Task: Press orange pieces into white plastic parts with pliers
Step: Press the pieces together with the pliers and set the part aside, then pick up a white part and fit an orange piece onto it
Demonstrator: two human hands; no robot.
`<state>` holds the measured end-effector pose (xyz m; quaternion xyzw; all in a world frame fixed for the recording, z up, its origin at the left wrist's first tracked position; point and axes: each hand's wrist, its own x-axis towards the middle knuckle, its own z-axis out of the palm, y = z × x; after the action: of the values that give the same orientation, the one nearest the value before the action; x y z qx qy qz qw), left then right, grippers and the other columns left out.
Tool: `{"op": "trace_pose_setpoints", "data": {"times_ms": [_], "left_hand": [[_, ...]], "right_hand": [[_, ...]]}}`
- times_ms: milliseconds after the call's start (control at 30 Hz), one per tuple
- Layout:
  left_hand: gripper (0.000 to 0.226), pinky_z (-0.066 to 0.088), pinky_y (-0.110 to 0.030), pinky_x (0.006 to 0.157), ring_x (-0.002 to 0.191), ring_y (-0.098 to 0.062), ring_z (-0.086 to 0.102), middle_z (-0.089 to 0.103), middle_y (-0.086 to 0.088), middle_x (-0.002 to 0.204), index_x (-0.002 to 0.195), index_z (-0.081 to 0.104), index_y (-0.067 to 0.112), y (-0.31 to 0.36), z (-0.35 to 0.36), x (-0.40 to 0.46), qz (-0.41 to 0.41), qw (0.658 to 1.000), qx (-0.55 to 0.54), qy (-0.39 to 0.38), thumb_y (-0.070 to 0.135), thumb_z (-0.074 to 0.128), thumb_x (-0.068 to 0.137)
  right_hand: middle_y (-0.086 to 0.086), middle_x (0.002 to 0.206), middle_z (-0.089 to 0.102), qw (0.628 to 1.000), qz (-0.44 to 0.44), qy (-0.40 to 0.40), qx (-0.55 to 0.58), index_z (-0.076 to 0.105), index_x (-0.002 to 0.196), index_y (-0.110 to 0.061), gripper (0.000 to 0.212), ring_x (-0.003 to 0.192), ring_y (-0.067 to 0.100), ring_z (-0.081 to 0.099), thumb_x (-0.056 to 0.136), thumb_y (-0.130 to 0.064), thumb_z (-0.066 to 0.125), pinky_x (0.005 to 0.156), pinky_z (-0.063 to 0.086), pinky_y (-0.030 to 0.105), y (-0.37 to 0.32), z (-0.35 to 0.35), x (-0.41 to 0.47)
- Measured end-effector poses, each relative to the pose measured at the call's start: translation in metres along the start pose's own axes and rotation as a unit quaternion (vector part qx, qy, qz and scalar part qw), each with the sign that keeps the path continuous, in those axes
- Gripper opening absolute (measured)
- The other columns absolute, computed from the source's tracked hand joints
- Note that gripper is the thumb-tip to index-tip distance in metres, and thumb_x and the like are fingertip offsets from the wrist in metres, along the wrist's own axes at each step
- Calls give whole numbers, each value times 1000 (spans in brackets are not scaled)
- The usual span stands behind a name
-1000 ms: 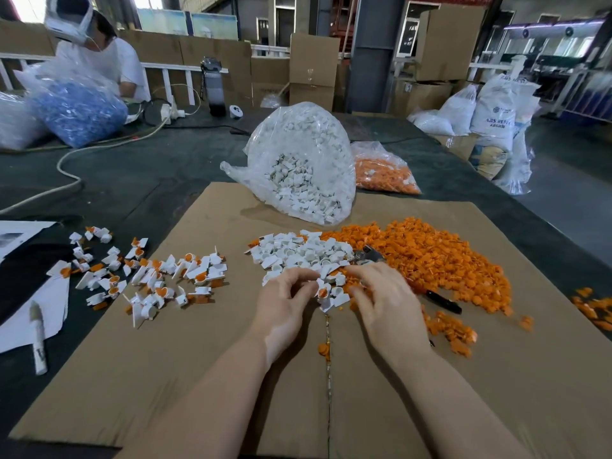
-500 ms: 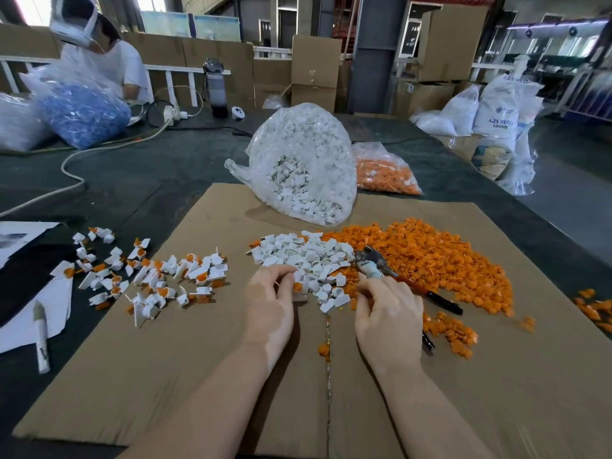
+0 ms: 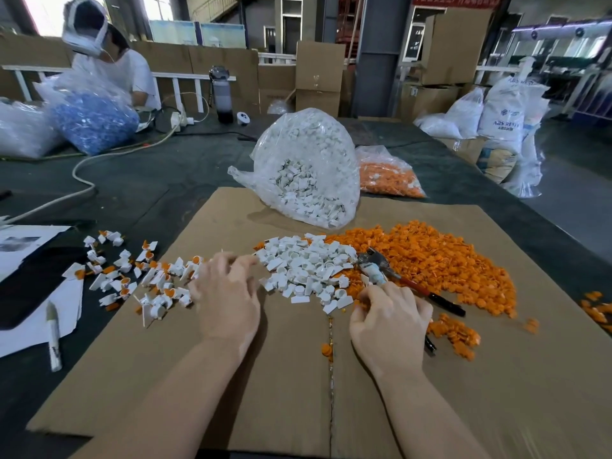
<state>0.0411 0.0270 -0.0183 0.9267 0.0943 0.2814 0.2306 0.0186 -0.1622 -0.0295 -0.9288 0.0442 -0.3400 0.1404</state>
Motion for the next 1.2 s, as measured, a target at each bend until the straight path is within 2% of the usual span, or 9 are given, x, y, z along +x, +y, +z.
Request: {"op": "trace_pose_setpoints", "data": {"times_ms": [100, 267, 367, 467, 633, 767, 900, 1067, 1200], "left_hand": [[19, 11, -24, 81, 105, -15, 39, 49, 8, 104, 105, 69, 29, 13, 5, -5, 81, 996, 3, -39, 26, 63, 87], [26, 9, -25, 76, 106, -10, 28, 40, 14, 107, 113, 62, 37, 24, 18, -6, 99, 985, 37, -134, 46, 52, 90], [18, 12, -19, 76, 101, -9, 29, 41, 15, 104, 105, 62, 33, 26, 18, -8, 99, 986, -1, -135, 40, 58, 89], [10, 27, -12, 70, 86, -5, 43, 46, 18, 89, 97, 60, 28, 33, 16, -11, 79, 980, -111, -146, 29, 63, 88], [19, 37, -1, 66, 77, 8, 53, 57, 13, 85, 92, 58, 31, 51, 14, -18, 15, 933, -300, -199, 13, 61, 89], [20, 37, -9, 72, 87, -4, 52, 59, 3, 102, 98, 62, 33, 53, 17, -20, 6, 930, -299, -215, 15, 62, 89], [36, 36, 1, 68, 78, 4, 49, 50, 10, 96, 92, 56, 37, 49, 16, -21, 16, 924, -305, -231, 11, 75, 76], [20, 34, 3, 70, 79, 6, 48, 44, 15, 90, 106, 66, 20, 48, 21, -21, 38, 939, -282, -193, 16, 65, 87], [18, 34, 1, 71, 82, 1, 48, 48, 11, 92, 105, 67, 21, 47, 21, -22, 56, 943, -272, -183, 16, 62, 88]], "right_hand": [[5, 73, 66, 1000, -1, -16, -10, 69, 69, -10, 15, 72, 29, 61, 61, -13, 81, 73, 42, 41, -1, -1, 0], [6, 75, 67, 999, 2, -45, -10, 68, 71, -10, 16, 76, 29, 61, 64, -12, 83, 76, 40, 43, 0, 0, 0], [4, 72, 65, 998, -5, -43, 40, 65, 75, -10, 17, 74, 28, 61, 68, -8, 81, 81, 36, 43, 1, 1, 1], [1, 65, 62, 996, -28, -23, 87, 62, 77, -10, 20, 65, 24, 61, 69, -7, 81, 81, 35, 40, -2, -2, 1], [-2, 67, 65, 988, -51, -45, 139, 65, 79, -12, 16, 66, 22, 62, 71, -10, 79, 75, 32, 33, -2, -6, 3], [-2, 73, 68, 983, -53, -66, 162, 69, 83, -14, 7, 74, 21, 63, 80, -8, 71, 77, 33, 33, -1, -6, 3], [-1, 72, 63, 978, -57, -63, 192, 60, 81, -11, 7, 70, 21, 57, 84, -8, 66, 74, 35, 30, -2, -8, 4], [0, 82, 57, 959, -58, -62, 270, 63, 80, -8, 6, 80, 16, 51, 83, -4, 67, 71, 44, 30, -1, -9, 6], [-6, 78, 61, 938, -33, -69, 337, 63, 82, -12, 9, 75, 9, 57, 84, -3, 65, 67, 47, 25, 2, -8, 6]]}}
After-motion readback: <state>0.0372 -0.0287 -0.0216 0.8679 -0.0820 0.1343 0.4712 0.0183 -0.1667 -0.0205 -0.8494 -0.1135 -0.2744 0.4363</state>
